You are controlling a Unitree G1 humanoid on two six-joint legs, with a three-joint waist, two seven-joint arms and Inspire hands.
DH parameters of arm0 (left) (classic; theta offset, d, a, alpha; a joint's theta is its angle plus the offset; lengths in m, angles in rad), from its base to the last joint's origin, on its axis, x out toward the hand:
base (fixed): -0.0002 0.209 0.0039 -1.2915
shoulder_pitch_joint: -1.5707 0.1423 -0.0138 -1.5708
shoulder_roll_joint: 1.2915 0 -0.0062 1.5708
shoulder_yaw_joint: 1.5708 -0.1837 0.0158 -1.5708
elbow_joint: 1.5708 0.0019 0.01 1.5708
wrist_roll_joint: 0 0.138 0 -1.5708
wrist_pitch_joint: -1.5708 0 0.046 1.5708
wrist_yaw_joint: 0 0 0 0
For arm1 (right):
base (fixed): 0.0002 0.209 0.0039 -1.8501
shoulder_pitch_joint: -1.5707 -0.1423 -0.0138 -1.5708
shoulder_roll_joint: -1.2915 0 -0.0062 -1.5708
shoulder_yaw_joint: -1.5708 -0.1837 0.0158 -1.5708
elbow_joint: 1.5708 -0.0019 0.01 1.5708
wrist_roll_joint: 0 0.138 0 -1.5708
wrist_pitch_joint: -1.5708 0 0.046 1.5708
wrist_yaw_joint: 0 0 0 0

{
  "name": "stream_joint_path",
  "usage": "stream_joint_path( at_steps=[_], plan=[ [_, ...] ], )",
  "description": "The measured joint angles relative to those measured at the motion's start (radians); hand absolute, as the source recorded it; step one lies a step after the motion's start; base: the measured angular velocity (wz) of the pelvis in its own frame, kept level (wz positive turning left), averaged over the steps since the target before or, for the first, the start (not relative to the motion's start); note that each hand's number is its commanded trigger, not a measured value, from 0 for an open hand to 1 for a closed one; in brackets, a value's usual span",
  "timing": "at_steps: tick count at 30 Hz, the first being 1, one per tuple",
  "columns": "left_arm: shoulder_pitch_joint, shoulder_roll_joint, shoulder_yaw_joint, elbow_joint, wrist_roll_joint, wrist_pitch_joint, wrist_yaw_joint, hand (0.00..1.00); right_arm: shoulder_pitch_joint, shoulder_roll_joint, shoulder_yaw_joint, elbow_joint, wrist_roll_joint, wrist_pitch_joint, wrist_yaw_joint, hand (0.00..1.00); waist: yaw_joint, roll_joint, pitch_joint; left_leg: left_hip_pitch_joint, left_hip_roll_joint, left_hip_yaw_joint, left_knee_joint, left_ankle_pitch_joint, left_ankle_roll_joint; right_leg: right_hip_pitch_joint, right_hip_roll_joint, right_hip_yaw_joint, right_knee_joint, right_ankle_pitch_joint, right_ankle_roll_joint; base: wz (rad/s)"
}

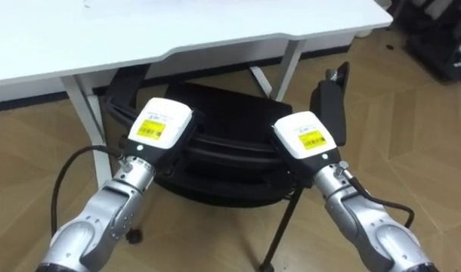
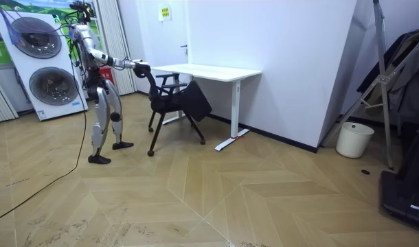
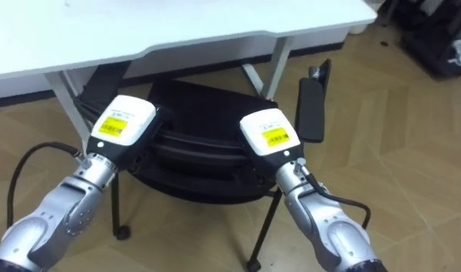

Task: Push chair

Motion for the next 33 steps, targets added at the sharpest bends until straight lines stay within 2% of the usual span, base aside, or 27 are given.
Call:
stream_joint_path(
  at_steps=[3, 4, 6, 8, 9, 10, 11, 12, 13, 14, 15, 16, 17, 18, 19, 20, 22, 23, 24, 25, 26, 27, 28, 30, 31, 32, 33],
  plan=[
    [0.007, 0.007, -0.001, -0.01, 0.008, 0.002, 0.0, 1.0, -0.003, 0.001, 0.006, 0.011, 0.015, -0.002, 0.0, 1.0, 0.017, -0.004, -0.0016, 0.008, -0.002, -0.01, 0.003, -0.017, 0.008, -0.045, -0.029, -0.021, 0.13, 0.0, 0.001, 0.13],
    [0.009, 0.01, -0.001, -0.016, 0.008, 0.002, 0.0, 1.0, -0.003, 0.007, 0.015, 0.021, 0.018, -0.002, 0.0, 1.0, 0.018, -0.004, -0.0015, 0.024, -0.007, -0.015, 0.007, -0.021, 0.014, -0.063, -0.052, -0.031, 0.211, 0.008, 0.01, 0.09],
    [0.019, 0.013, -0.003, -0.013, 0.003, 0.002, -0.001, 1.0, -0.002, 0.004, 0.031, 0.027, 0.028, -0.001, 0.004, 1.0, 0.014, 0.006, 0.0012, 0.042, -0.011, -0.031, 0.043, -0.048, 0.025, -0.083, -0.089, -0.038, 0.333, 0.024, 0.002, 0.24],
    [0.034, 0.013, -0.004, -0.011, -0.013, 0.007, -0.002, 1.0, -0.002, 0.002, 0.045, 0.027, 0.03, 0.0, 0.015, 1.0, 0.015, 0.038, 0.0066, 0.068, -0.012, -0.045, 0.074, -0.079, 0.037, -0.109, -0.117, -0.026, 0.446, 0.088, -0.013, 0.17],
    [0.037, 0.015, -0.006, -0.009, -0.02, 0.008, -0.001, 1.0, -0.002, 0.001, 0.048, 0.027, 0.03, 0.0, 0.015, 1.0, 0.015, 0.048, 0.0093, 0.077, -0.012, -0.05, 0.075, -0.083, 0.039, -0.115, -0.118, -0.016, 0.472, 0.108, -0.016, 0.16],
    [0.041, 0.015, -0.009, -0.004, -0.032, 0.008, -0.001, 1.0, -0.001, -0.002, 0.056, 0.027, 0.03, 0.003, 0.013, 1.0, 0.011, 0.071, 0.0144, 0.096, -0.012, -0.068, 0.073, -0.089, 0.045, -0.13, -0.118, -0.001, 0.509, 0.161, -0.021, 0.14],
    [0.042, 0.015, -0.009, -0.001, -0.034, 0.008, -0.001, 1.0, -0.001, -0.005, 0.06, 0.027, 0.03, 0.003, 0.014, 1.0, 0.012, 0.082, 0.0133, 0.103, -0.012, -0.078, 0.07, -0.096, 0.047, -0.144, -0.116, 0.013, 0.533, 0.187, -0.024, 0.15],
    [0.044, 0.017, -0.01, 0.006, -0.042, 0.007, 0.0, 1.0, 0.0, -0.006, 0.065, 0.025, 0.029, 0.003, 0.014, 1.0, 0.01, 0.096, 0.0099, 0.112, -0.01, -0.089, 0.068, -0.104, 0.054, -0.183, -0.114, 0.044, 0.584, 0.188, -0.024, 0.12],
    [0.042, 0.019, -0.011, 0.009, -0.051, 0.006, 0.0, 1.0, -0.001, -0.006, 0.067, 0.022, 0.029, 0.003, 0.013, 1.0, 0.009, 0.105, 0.0128, 0.12, -0.009, -0.097, 0.065, -0.106, 0.053, -0.228, -0.115, 0.046, 0.613, 0.143, -0.022, 0.15],
    [0.042, 0.02, -0.011, 0.012, -0.056, 0.005, 0.0, 1.0, 0.0, -0.007, 0.069, 0.021, 0.029, 0.002, 0.012, 1.0, 0.01, 0.111, 0.0141, 0.124, -0.008, -0.102, 0.065, -0.108, 0.054, -0.251, -0.112, 0.042, 0.612, 0.122, -0.022, 0.23],
    [0.044, 0.022, -0.011, 0.013, -0.058, 0.005, 0.0, 1.0, 0.0, -0.009, 0.075, 0.019, 0.029, 0.001, 0.011, 1.0, 0.009, 0.123, 0.016, 0.136, -0.003, -0.113, 0.065, -0.119, 0.06, -0.299, -0.092, 0.046, 0.581, 0.09, -0.027, 0.32],
    [0.051, 0.025, -0.01, 0.014, -0.061, 0.002, 0.0, 1.0, 0.007, -0.009, 0.078, 0.013, 0.027, 0.0, 0.01, 1.0, 0.009, 0.135, 0.0121, 0.144, 0.006, -0.12, 0.066, -0.126, 0.057, -0.351, -0.07, 0.045, 0.522, 0.081, -0.03, 0.34],
    [0.055, 0.025, -0.006, 0.014, -0.062, -0.002, 0.002, 1.0, 0.01, -0.011, 0.083, 0.008, 0.025, -0.002, 0.01, 1.0, 0.01, 0.139, 0.0128, 0.151, 0.008, -0.128, 0.066, -0.128, 0.053, -0.372, -0.057, 0.043, 0.477, 0.082, -0.031, 0.38],
    [0.062, 0.03, 0.001, 0.014, -0.066, -0.013, 0.003, 1.0, 0.013, -0.014, 0.085, 0.004, 0.021, -0.014, 0.01, 1.0, 0.008, 0.143, 0.0148, 0.168, 0.01, -0.146, 0.068, -0.14, 0.046, -0.401, -0.036, 0.041, 0.37, 0.088, -0.038, 0.49],
    [0.067, 0.039, -0.005, 0.021, -0.075, -0.019, 0.006, 1.0, 0.02, -0.013, 0.088, 0.004, 0.02, -0.023, 0.011, 1.0, -0.002, 0.148, 0.0154, 0.184, 0.01, -0.169, 0.068, -0.15, 0.039, -0.414, -0.016, 0.04, 0.24, 0.108, -0.047, 0.68],
    [0.073, 0.045, -0.006, 0.026, -0.079, -0.026, 0.013, 1.0, 0.024, -0.013, 0.093, 0.004, 0.018, -0.027, 0.013, 1.0, -0.011, 0.146, 0.0132, 0.204, 0.007, -0.193, 0.066, -0.164, 0.033, -0.401, 0.002, 0.043, 0.095, 0.149, -0.049, 0.66],
    [0.085, 0.04, -0.004, 0.031, -0.082, -0.03, 0.02, 1.0, 0.027, -0.016, 0.092, 0.003, 0.005, -0.034, 0.017, 1.0, -0.019, 0.148, 0.0094, 0.238, 0.004, -0.231, 0.068, -0.191, 0.023, -0.383, 0.016, 0.059, -0.07, 0.197, -0.036, 0.53],
    [0.089, 0.033, -0.002, 0.031, -0.082, -0.023, 0.021, 1.0, 0.026, -0.014, 0.092, 0.002, 0.003, -0.035, 0.021, 1.0, -0.02, 0.153, 0.0016, 0.247, 0.011, -0.241, 0.069, -0.201, 0.017, -0.373, 0.023, 0.068, -0.091, 0.215, -0.032, 0.52],
    [0.101, 0.034, 0.004, 0.027, -0.087, -0.025, 0.027, 1.0, 0.025, -0.016, 0.091, -0.008, -0.004, -0.041, 0.029, 1.0, -0.028, 0.159, -0.005, 0.257, 0.02, -0.262, 0.073, -0.217, 0.003, -0.352, 0.043, 0.069, -0.117, 0.284, -0.06, 0.55],
    [0.106, 0.032, 0.005, 0.021, -0.092, -0.025, 0.031, 1.0, 0.026, -0.025, 0.087, -0.028, -0.007, -0.042, 0.039, 1.0, -0.039, 0.174, -0.0107, 0.263, 0.036, -0.284, 0.074, -0.232, -0.011, -0.337, 0.061, 0.069, -0.117, 0.318, -0.087, 0.57],
    [0.107, 0.03, 0.005, 0.02, -0.097, -0.024, 0.031, 1.0, 0.026, -0.032, 0.087, -0.04, -0.008, -0.043, 0.046, 1.0, -0.039, 0.181, -0.0138, 0.266, 0.042, -0.284, 0.071, -0.238, -0.02, -0.336, 0.068, 0.067, -0.103, 0.323, -0.094, 0.62],
    [0.104, 0.029, 0.002, 0.014, -0.103, -0.022, 0.031, 1.0, 0.025, -0.042, 0.083, -0.056, -0.008, -0.042, 0.056, 1.0, -0.049, 0.184, -0.0129, 0.277, 0.062, -0.232, 0.061, -0.246, -0.036, -0.332, 0.074, 0.064, -0.081, 0.362, -0.1, 0.53],
    [0.106, 0.013, 0.001, 0.019, -0.102, -0.015, 0.033, 1.0, 0.025, -0.05, 0.082, -0.058, -0.007, -0.045, 0.062, 1.0, -0.051, 0.202, -0.0154, 0.308, 0.094, -0.194, 0.037, -0.251, -0.054, -0.325, 0.091, 0.053, -0.045, 0.343, -0.108, 0.43],
    [0.118, 0.013, 0.009, 0.006, -0.103, -0.011, 0.041, 1.0, 0.01, -0.049, 0.081, -0.058, -0.007, -0.051, 0.08, 1.0, -0.04, 0.217, -0.0204, 0.347, 0.133, -0.167, -0.009, -0.252, -0.074, -0.326, 0.119, 0.044, -0.007, 0.291, -0.117, 0.03],
    [0.126, 0.026, 0.017, -0.008, -0.102, -0.01, 0.046, 1.0, 0.017, -0.048, 0.081, -0.083, -0.007, -0.06, 0.09, 1.0, -0.042, 0.215, -0.0192, 0.363, 0.152, -0.149, -0.012, -0.252, -0.088, -0.329, 0.128, 0.036, 0.025, 0.255, -0.124, 0.07],
    [0.128, 0.04, 0.019, -0.01, -0.103, -0.016, 0.046, 1.0, 0.035, -0.038, 0.081, -0.105, -0.007, -0.055, 0.106, 1.0, -0.046, 0.205, -0.0188, 0.365, 0.165, -0.107, 0.021, -0.25, -0.095, -0.326, 0.127, 0.029, 0.059, 0.22, -0.131, 0.13],
    [0.132, 0.041, 0.021, -0.01, -0.102, -0.016, 0.047, 1.0, 0.039, -0.033, 0.081, -0.107, -0.007, -0.054, 0.113, 1.0, -0.046, 0.197, -0.0184, 0.364, 0.169, -0.087, 0.055, -0.25, -0.096, -0.323, 0.125, 0.031, 0.073, 0.204, -0.134, 0.0]
  ],
)
